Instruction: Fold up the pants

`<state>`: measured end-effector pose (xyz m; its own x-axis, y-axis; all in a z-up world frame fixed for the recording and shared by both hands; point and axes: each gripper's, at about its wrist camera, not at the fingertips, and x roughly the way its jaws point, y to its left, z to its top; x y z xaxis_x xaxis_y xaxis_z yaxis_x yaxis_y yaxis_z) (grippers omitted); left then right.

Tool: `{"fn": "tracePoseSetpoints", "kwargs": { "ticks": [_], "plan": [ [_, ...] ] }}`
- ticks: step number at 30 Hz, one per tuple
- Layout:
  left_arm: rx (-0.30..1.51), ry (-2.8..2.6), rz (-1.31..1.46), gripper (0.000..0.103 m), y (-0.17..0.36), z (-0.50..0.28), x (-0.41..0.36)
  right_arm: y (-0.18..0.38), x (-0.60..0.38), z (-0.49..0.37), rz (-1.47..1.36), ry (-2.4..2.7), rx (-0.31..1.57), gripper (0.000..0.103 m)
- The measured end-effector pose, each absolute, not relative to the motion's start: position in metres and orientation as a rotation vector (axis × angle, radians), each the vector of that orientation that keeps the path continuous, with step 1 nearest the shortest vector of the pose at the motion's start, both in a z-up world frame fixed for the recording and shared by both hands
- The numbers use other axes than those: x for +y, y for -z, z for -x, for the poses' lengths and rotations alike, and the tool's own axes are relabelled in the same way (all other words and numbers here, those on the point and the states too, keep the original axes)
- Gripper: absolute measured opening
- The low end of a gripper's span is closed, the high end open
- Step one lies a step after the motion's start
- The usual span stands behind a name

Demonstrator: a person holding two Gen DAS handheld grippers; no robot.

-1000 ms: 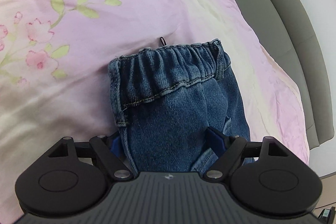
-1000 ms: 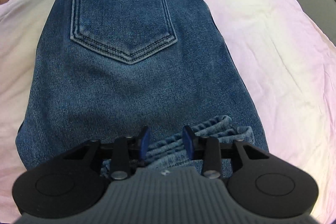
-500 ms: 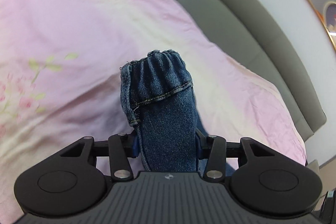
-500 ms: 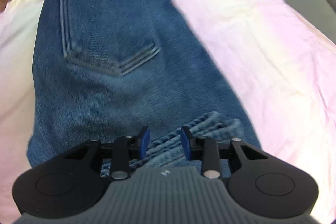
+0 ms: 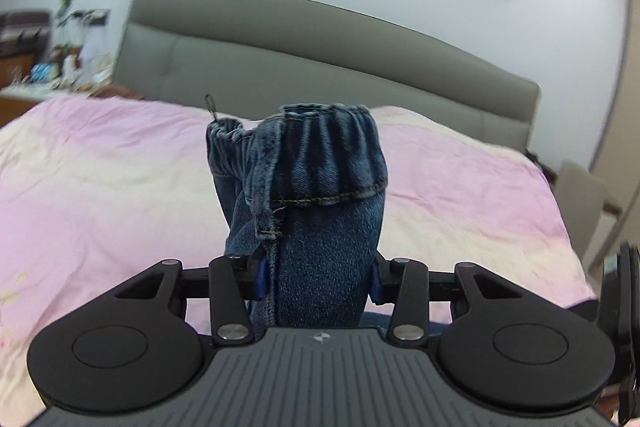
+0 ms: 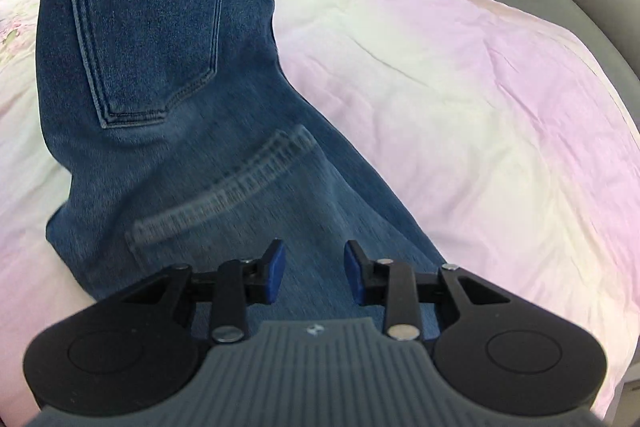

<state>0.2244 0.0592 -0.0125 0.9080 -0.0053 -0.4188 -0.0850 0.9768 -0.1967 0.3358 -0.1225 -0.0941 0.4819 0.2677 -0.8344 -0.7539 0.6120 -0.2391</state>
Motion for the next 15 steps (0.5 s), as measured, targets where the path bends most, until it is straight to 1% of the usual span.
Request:
{"fn": "tracePoseSetpoints", "kwargs": {
  "ticks": [5, 8, 10, 13, 15],
  "plan": [
    [0.477, 0.065, -0.034, 0.049, 0.030, -0.227, -0.031, 0.090, -0.165, -0.327, 0.600, -0.633, 0.867, 0.029],
    [0.530, 0.148, -0.176, 0.049, 0.058, -0.231, -0.081, 0.090, -0.191, -0.323, 0.577, -0.605, 0.888, 0.029],
    [0.585, 0.210, -0.254, 0.049, 0.079, -0.232, -0.111, 0.100, -0.203, -0.326, 0.564, -0.589, 0.907, 0.029],
    [0.659, 0.255, -0.368, 0.049, 0.108, -0.235, -0.144, 0.106, -0.223, -0.321, 0.546, -0.573, 0.931, 0.029],
    [0.671, 0.257, -0.423, 0.050, 0.121, -0.237, -0.154, 0.111, -0.234, -0.317, 0.540, -0.566, 0.942, 0.029]
  ]
}}
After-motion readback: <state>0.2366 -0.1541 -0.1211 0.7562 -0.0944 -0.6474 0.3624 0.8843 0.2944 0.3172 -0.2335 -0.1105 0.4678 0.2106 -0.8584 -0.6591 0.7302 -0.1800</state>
